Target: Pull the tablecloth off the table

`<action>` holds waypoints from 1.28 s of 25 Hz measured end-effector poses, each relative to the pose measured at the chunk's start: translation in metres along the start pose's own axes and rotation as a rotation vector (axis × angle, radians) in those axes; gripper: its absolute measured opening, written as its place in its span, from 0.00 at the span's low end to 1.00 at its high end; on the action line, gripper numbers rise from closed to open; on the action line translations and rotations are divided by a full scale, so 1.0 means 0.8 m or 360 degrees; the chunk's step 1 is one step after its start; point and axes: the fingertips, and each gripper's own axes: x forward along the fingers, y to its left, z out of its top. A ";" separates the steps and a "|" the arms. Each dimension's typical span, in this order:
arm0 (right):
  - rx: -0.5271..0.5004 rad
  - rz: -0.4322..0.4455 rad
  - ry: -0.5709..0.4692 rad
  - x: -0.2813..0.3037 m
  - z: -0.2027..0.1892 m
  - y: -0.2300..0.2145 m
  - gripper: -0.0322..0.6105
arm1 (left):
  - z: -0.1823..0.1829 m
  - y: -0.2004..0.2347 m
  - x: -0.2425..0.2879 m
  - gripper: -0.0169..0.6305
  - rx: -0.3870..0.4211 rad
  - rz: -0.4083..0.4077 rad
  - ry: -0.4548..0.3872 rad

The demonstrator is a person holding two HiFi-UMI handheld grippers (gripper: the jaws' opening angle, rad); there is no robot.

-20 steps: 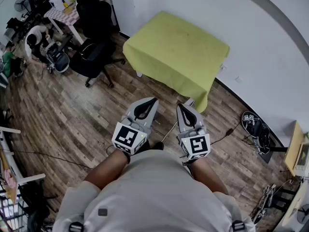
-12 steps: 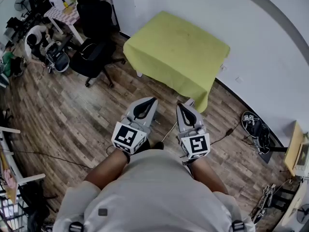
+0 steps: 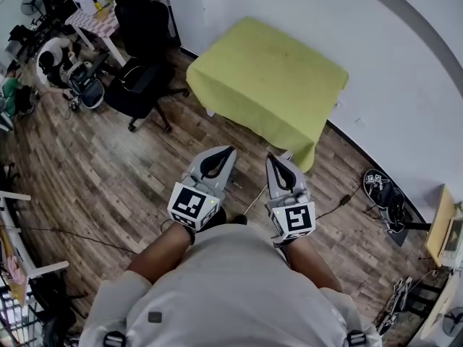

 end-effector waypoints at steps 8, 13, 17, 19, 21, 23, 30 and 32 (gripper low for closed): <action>0.0035 0.0024 0.0022 0.075 -0.011 -0.012 0.07 | -0.005 0.073 0.031 0.03 -0.0033 0.0004 0.0019; 0.0029 0.0028 0.0037 0.156 -0.010 -0.016 0.07 | -0.005 0.140 0.061 0.03 -0.0040 -0.0036 0.0029; 0.0024 -0.0012 0.0053 0.208 -0.003 -0.019 0.07 | 0.005 0.189 0.080 0.03 -0.0025 -0.0095 0.0037; 0.0038 -0.0038 0.0057 0.229 0.000 -0.020 0.07 | 0.012 0.213 0.086 0.03 -0.0015 -0.0117 0.0038; 0.0041 -0.0059 0.0060 0.247 0.004 -0.024 0.07 | 0.018 0.232 0.094 0.03 -0.0007 -0.0135 0.0038; 0.0048 -0.0071 0.0067 0.261 0.006 -0.031 0.07 | 0.022 0.247 0.105 0.03 -0.0005 -0.0149 0.0037; 0.0042 -0.0105 0.0086 0.300 0.003 -0.087 0.07 | 0.020 0.269 0.175 0.03 -0.0013 -0.0190 0.0060; 0.0049 -0.0110 0.0084 0.310 0.002 -0.113 0.07 | 0.018 0.272 0.204 0.03 -0.0012 -0.0190 0.0070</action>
